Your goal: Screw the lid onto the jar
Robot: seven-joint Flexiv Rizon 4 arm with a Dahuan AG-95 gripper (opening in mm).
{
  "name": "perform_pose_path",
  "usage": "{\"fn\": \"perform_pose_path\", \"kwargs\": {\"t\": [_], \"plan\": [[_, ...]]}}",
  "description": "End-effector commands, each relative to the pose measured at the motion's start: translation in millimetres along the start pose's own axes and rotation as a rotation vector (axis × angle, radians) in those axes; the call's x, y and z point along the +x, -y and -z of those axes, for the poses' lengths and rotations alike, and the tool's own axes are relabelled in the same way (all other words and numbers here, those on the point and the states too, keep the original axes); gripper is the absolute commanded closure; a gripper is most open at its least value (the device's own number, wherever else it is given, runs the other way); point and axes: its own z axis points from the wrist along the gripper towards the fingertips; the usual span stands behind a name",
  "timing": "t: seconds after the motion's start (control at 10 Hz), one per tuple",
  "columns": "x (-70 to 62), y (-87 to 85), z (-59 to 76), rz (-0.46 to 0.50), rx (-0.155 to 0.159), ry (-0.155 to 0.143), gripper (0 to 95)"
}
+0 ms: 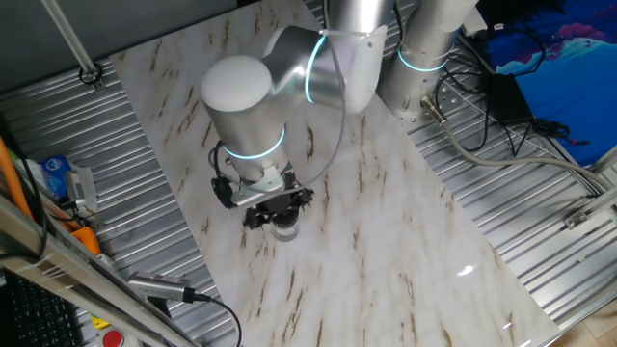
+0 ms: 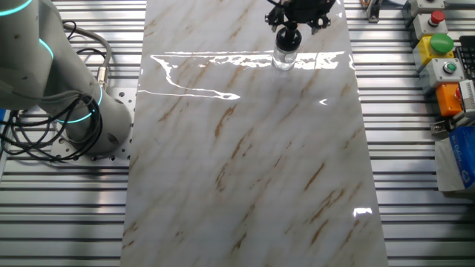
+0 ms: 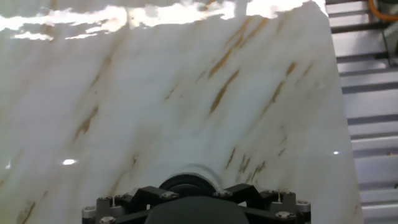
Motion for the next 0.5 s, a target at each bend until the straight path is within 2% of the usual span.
{"fn": "perform_pose_path", "kwargs": {"t": [0.1, 0.2, 0.5], "plan": [[0.3, -0.3, 1.1, 0.01, 0.019, -0.024, 0.0], [0.2, -0.3, 1.2, 0.006, 0.028, -0.029, 0.0], [0.2, -0.4, 1.2, 0.007, 0.031, -0.034, 0.0]]}}
